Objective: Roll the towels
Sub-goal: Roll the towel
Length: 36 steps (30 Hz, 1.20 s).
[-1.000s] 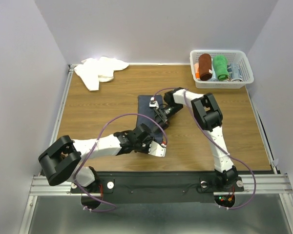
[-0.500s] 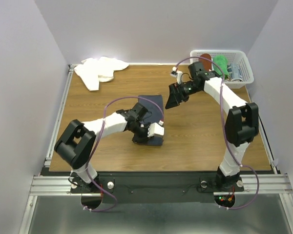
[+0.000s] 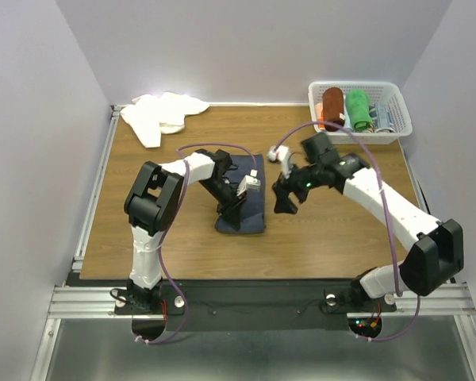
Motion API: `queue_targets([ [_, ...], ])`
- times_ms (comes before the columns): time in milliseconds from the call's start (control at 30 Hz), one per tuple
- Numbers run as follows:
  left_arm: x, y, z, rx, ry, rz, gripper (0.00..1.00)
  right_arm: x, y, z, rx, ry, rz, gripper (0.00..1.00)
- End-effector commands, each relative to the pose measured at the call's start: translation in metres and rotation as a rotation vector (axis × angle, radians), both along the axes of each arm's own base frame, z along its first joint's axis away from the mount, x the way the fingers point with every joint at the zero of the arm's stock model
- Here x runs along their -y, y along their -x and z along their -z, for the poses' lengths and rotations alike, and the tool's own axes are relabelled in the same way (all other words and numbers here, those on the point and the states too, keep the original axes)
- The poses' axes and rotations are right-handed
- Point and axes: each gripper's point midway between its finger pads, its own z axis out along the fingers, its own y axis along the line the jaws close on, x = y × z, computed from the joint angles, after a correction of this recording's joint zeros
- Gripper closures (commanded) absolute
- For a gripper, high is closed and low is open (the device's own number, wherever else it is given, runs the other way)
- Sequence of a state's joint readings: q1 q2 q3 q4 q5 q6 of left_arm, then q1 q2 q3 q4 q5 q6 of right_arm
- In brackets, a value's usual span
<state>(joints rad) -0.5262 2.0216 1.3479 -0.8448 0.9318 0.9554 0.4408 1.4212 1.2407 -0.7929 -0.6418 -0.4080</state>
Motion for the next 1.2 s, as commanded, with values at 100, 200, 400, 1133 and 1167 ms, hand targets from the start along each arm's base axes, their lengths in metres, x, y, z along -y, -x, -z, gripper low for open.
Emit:
queue_targets([
  [100, -0.033, -0.006, 0.053, -0.083, -0.176, 0.014, 0.94, -0.063, -0.004, 0.034, 0.362, 0.215, -0.144, 0.15],
  [200, -0.032, -0.011, 0.054, -0.115, -0.170, 0.009, 0.92, -0.088, -0.004, 0.051, 0.441, 0.246, -0.180, 0.11],
  [400, -0.029, -0.024, 0.054, -0.133, -0.157, -0.010, 0.90, -0.118, 0.000, 0.081, 0.546, 0.273, -0.253, 0.08],
  [1133, -0.038, -0.036, -0.008, -0.052, -0.019, -0.141, 0.48, -0.090, 0.058, 0.145, 0.135, 0.207, -0.432, 0.99],
  [1167, -0.041, -0.037, -0.012, -0.046, -0.014, -0.153, 0.46, -0.090, 0.061, 0.143, 0.114, 0.197, -0.441, 0.99],
])
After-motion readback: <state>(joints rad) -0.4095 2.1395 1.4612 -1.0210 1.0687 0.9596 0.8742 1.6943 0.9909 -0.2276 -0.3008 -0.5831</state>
